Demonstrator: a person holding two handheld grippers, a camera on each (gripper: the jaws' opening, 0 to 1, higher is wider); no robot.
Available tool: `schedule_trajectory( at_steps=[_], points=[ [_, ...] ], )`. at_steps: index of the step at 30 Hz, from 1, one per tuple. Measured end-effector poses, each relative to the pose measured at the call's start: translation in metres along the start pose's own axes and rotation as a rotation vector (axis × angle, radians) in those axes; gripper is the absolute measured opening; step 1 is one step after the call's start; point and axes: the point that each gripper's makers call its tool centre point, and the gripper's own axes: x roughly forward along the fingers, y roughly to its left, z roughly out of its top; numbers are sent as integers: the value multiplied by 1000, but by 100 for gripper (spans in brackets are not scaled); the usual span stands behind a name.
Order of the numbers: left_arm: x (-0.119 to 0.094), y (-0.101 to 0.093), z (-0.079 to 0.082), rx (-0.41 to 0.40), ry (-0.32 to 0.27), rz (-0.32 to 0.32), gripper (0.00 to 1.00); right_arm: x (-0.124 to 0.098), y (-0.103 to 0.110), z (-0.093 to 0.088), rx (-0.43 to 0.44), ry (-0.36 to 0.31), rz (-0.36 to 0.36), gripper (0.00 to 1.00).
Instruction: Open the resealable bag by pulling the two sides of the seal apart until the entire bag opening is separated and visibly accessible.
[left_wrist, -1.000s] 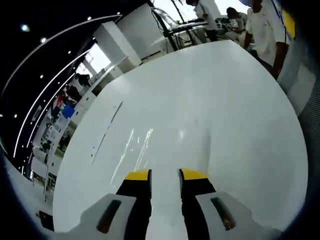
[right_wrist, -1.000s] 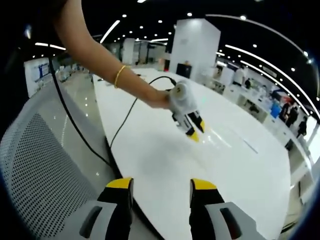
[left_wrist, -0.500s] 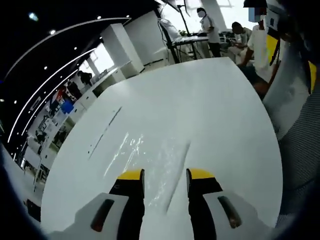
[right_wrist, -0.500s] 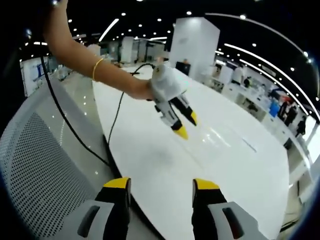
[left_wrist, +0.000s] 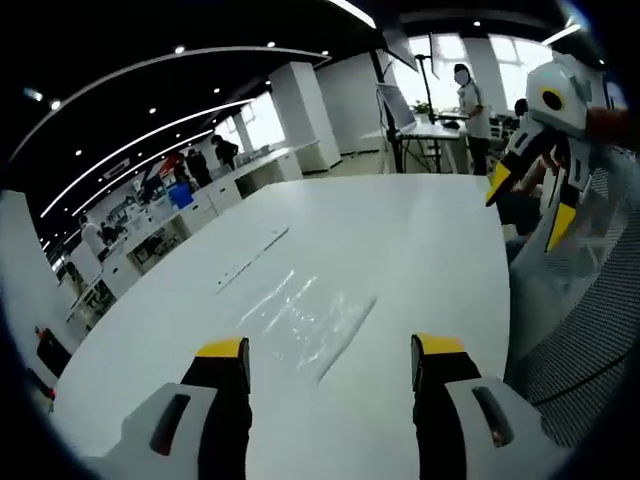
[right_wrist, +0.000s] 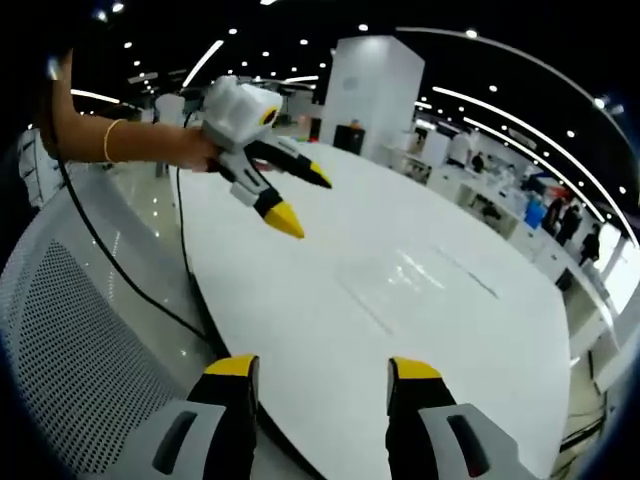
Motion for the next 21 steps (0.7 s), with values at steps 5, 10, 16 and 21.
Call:
schedule_trajectory(
  at_steps=[5, 10, 16, 21],
  points=[
    [-38, -9, 7, -87, -24, 40, 84, -1, -3, -2, 49, -7, -9, 51],
    [-63, -13, 19, -246, -114, 107, 100, 0, -3, -4, 64, -4, -7, 54],
    [-72, -21, 20, -268, -139, 128, 100, -5, -13, 6, 123, -82, -49, 69],
    [-71, -27, 15, -334, -175, 133, 100, -12, -27, 11, 219, -144, -85, 76]
  ],
)
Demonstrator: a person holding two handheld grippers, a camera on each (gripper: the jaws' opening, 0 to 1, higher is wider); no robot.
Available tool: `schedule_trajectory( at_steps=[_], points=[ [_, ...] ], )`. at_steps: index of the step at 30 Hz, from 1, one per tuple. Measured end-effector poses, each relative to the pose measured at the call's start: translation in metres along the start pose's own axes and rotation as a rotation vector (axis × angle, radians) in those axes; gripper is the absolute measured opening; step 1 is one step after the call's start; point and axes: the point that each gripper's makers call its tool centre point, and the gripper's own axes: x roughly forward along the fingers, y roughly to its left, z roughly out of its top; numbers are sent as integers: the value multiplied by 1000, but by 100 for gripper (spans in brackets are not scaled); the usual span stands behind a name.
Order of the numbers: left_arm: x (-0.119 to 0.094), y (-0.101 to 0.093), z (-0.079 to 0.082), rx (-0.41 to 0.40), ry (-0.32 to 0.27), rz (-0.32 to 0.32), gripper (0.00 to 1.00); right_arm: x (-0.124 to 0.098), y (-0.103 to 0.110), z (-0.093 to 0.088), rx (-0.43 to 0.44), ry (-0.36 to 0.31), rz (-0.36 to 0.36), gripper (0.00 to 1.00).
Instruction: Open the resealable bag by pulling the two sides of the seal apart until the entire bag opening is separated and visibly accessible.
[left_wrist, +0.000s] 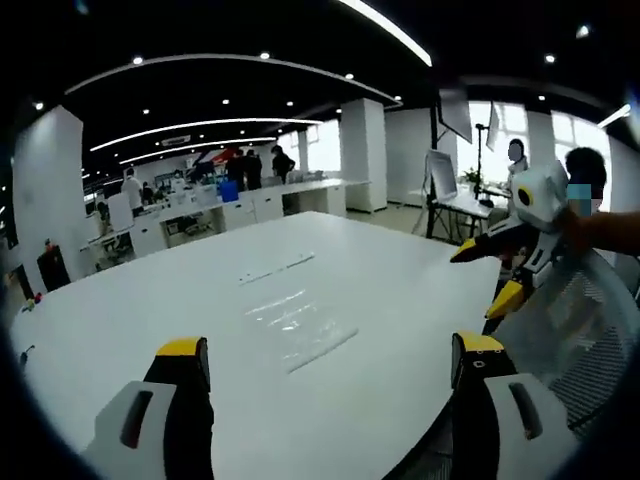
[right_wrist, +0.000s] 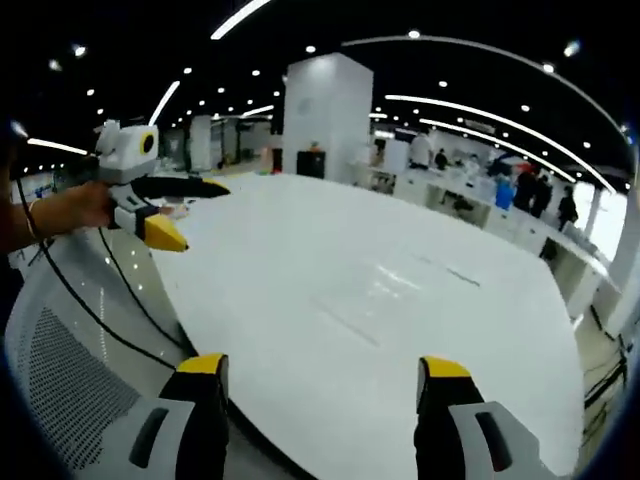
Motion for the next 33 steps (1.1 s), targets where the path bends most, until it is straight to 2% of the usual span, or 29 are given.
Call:
schedule_trajectory(
  at_steps=[3, 7, 9, 11, 15, 20, 33],
  points=[
    [1, 2, -7, -9, 32, 8, 100, 1, 1, -3, 22, 11, 1, 76],
    [2, 5, 1, -36, -12, 17, 100, 1, 2, -3, 15, 13, -1, 77],
    [3, 6, -1, -40, -4, 17, 100, 1, 1, -3, 28, 8, -3, 79],
    [4, 7, -7, 1, 28, 25, 100, 0, 1, -2, 61, -7, -5, 80],
    [3, 1, -2, -42, -4, 5, 100, -2, -1, -1, 82, -22, -7, 82],
    [1, 0, -2, -21, -1, 11, 100, -3, -1, -1, 113, -34, -4, 84],
    [0, 0, -3, -36, 4, 17, 100, -1, 2, -4, 72, -8, -5, 84]
  ],
)
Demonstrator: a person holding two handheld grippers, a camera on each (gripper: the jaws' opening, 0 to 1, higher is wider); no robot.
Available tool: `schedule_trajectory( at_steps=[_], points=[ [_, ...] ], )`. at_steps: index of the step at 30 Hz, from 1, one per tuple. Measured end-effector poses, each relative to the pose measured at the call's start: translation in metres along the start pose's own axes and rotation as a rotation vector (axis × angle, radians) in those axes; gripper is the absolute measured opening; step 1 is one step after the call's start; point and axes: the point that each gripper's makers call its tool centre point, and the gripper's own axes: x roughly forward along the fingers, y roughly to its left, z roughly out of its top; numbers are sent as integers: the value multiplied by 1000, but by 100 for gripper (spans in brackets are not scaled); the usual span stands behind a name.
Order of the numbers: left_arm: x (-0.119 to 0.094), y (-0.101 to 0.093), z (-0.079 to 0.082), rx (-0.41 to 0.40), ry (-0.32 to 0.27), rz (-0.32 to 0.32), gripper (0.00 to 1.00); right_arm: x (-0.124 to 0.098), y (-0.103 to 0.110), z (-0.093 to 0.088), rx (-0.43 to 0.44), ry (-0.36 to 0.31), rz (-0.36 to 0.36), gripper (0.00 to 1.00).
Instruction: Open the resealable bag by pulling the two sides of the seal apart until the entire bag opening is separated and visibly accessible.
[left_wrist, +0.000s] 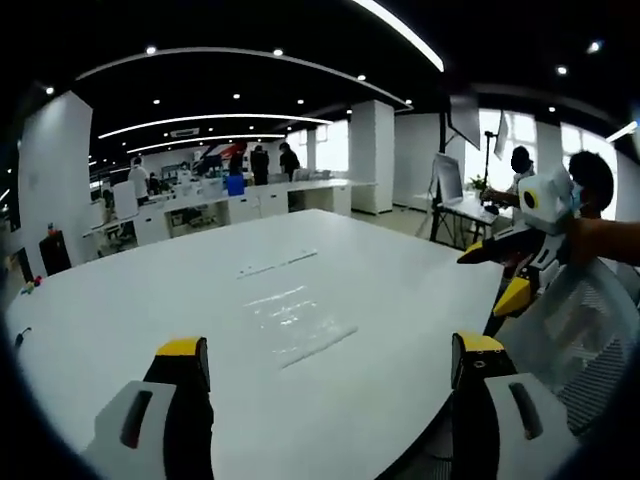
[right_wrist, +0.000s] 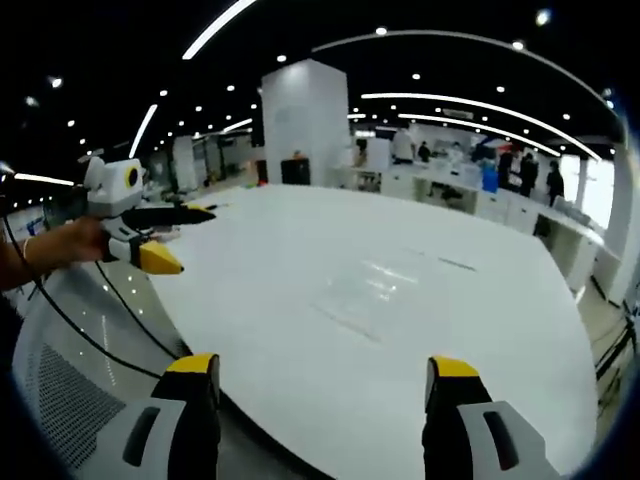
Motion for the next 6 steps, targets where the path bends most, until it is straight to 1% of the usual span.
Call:
schedule_trajectory(
  at_steps=[6],
  points=[
    [-1, 0, -2, -5, 4, 4, 100, 0, 2, -3, 1, 13, 11, 83]
  ],
)
